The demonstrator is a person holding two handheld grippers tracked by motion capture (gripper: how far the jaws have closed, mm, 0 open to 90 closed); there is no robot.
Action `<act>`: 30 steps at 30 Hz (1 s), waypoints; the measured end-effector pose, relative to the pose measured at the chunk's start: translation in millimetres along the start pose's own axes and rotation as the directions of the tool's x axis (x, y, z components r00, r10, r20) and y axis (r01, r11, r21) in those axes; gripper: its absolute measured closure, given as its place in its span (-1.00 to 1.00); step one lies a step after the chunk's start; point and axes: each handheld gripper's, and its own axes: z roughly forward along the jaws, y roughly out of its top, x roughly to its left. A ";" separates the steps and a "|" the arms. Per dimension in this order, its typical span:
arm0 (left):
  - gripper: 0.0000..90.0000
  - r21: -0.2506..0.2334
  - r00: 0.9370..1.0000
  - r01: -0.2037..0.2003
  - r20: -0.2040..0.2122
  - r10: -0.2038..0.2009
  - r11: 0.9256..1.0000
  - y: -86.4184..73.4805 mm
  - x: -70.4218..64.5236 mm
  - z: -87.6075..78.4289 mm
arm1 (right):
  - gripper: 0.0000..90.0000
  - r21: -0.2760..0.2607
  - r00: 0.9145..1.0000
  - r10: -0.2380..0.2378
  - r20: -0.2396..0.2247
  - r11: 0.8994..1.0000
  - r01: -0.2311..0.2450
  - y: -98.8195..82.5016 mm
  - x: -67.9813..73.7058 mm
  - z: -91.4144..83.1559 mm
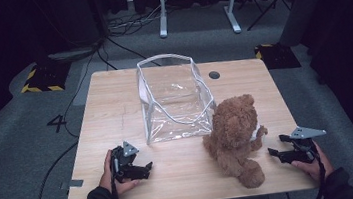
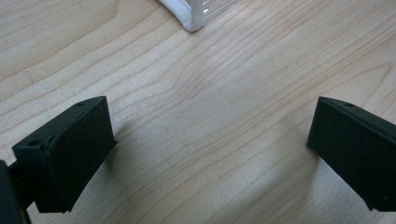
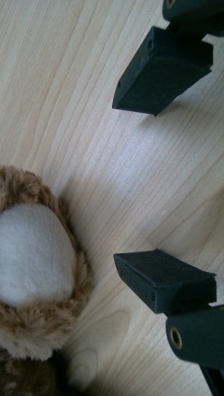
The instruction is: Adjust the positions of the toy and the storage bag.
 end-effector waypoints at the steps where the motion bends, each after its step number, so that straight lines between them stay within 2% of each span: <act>1: -0.99 0.000 1.000 0.000 0.000 0.000 1.000 0.0 0.0 0.0 | -0.54 0.000 1.000 0.000 0.000 1.000 0.000 0.0 0.0 0.0; 3: -0.99 -0.002 1.000 -0.006 0.005 0.006 1.000 -1.7 -0.2 -1.3 | -0.62 0.011 1.000 0.007 0.000 1.000 -0.007 0.2 -1.1 -0.4; 5: -0.99 -0.002 1.000 -0.005 0.004 0.005 1.000 -2.9 -0.6 -2.4 | -0.60 -0.026 0.999 0.043 -0.016 0.999 -0.044 2.2 -2.9 -6.6; 6: -0.99 -0.002 1.000 -0.005 0.004 0.005 1.000 -2.9 -0.6 -2.4 | -0.60 -0.026 0.999 0.043 -0.016 0.999 -0.044 2.2 -2.9 -6.6; 7: -0.99 -0.001 1.000 -0.006 0.003 0.006 1.000 -3.4 -0.6 -2.9 | -0.60 -0.057 0.999 0.044 -0.012 0.997 -0.045 7.7 -1.1 -13.2; 10: -0.99 -0.001 1.000 -0.007 0.002 0.007 1.000 -3.4 -0.6 -3.0 | -0.60 -0.097 0.999 0.036 -0.002 0.995 -0.036 18.8 5.4 -23.6; 12: -0.99 -0.001 1.000 -0.007 0.002 0.007 1.000 -3.4 -0.6 -3.0 | -0.59 -0.107 1.000 0.028 -0.005 0.994 -0.029 22.6 8.3 -26.8; 14: -0.99 -0.001 1.000 -0.007 0.002 0.007 1.000 -3.4 -0.6 -3.0 | -0.58 -0.136 1.000 0.003 -0.024 0.991 -0.006 34.0 18.5 -33.9; 16: -0.99 -0.001 1.000 -0.008 0.002 0.008 1.000 -3.4 -0.5 -3.0 | -0.56 -0.140 0.999 -0.015 -0.028 0.990 0.010 41.9 25.4 -36.6; 17: -0.99 -0.001 1.000 -0.008 0.002 0.008 1.000 -3.4 -0.5 -3.0 | -0.56 -0.140 0.999 -0.015 -0.028 0.990 0.010 41.9 25.4 -36.6; 19: -0.99 -0.001 1.000 -0.007 0.004 0.007 1.000 -3.4 -0.6 -2.9 | -0.55 -0.162 0.998 -0.023 -0.052 0.987 0.014 51.0 34.1 -38.8; 22: -0.99 -0.001 1.000 -0.006 0.004 0.006 1.000 -3.4 -0.6 -2.9 | -0.56 -0.162 0.997 -0.051 -0.062 0.986 0.040 56.1 42.6 -37.2; 30: -0.99 -0.001 1.000 -0.007 0.003 0.007 1.000 -3.4 -0.5 -3.0 | -0.57 -0.173 0.992 -0.083 -0.092 0.983 0.066 68.7 60.1 -31.4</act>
